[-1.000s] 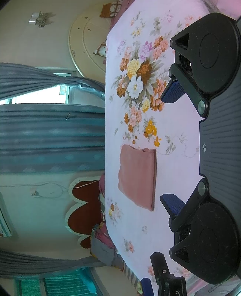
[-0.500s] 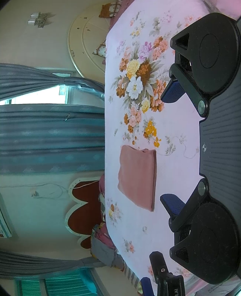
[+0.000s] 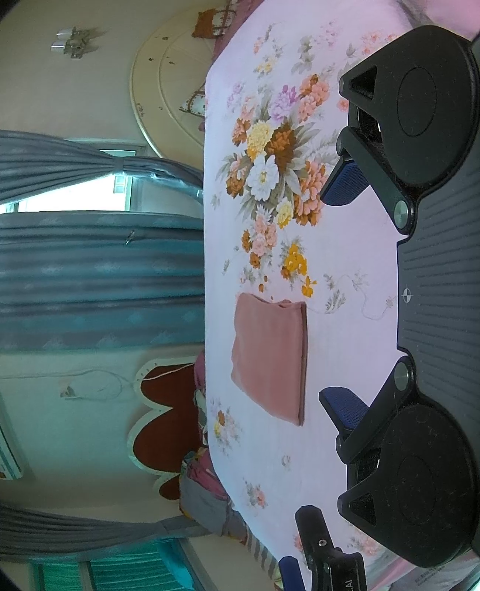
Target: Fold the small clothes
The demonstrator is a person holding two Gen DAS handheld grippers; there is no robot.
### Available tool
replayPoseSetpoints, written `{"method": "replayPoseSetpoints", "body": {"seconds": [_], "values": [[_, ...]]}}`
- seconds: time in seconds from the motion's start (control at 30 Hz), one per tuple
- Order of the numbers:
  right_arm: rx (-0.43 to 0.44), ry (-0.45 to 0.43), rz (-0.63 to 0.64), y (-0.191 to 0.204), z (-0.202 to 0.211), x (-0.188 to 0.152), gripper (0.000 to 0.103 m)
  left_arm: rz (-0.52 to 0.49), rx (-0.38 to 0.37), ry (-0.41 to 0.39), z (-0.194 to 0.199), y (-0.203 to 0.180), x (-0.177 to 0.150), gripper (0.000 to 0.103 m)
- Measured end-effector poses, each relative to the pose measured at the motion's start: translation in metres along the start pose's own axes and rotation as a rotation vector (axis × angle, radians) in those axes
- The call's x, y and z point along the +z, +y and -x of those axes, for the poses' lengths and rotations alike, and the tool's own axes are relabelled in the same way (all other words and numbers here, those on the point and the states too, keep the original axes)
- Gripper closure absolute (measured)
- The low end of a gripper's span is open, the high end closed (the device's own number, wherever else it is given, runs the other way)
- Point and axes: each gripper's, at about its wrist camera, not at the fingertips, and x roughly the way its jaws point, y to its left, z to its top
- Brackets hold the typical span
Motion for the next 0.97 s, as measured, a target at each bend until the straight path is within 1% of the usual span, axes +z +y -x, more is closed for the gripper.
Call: {"method": "replayPoseSetpoints", "body": {"seconds": [0.4,0.63,0.97], "values": [[0.011,0.0,0.007,0.006,-0.001,0.0,0.0,0.002,0.009,-0.005,0.001,0.003,0.0,0.0],[0.015,0.002,0.011,0.009,-0.002,-0.001,0.0,-0.002,0.0,0.0,0.0,0.003,0.0,0.0],[0.017,-0.001,0.021,0.011,-0.003,-0.001,0.0,-0.005,0.002,-0.018,0.002,0.006,-0.001,0.001]]}}
